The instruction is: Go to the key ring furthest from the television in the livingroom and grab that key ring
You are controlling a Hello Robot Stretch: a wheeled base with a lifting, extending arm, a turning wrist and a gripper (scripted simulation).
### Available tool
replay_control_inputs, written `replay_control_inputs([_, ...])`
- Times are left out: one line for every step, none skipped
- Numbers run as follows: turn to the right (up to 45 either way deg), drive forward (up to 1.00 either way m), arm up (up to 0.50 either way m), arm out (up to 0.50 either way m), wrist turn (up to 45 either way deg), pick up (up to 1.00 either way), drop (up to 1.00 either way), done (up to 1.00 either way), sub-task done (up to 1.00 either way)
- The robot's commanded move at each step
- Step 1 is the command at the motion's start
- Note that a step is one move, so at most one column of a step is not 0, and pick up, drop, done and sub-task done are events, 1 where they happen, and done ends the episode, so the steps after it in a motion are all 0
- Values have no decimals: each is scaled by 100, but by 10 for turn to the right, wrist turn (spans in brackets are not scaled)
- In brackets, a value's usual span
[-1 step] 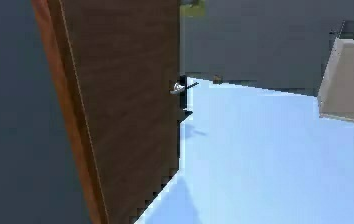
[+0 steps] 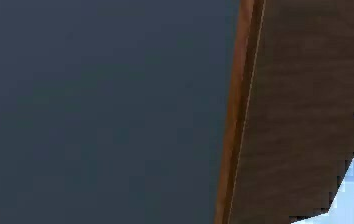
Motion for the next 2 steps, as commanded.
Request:
replay_control_inputs([-450,0,0,0,0,0,0,0,0])
replay_control_inputs([-450,0,0,0,0,0,0,0,0])
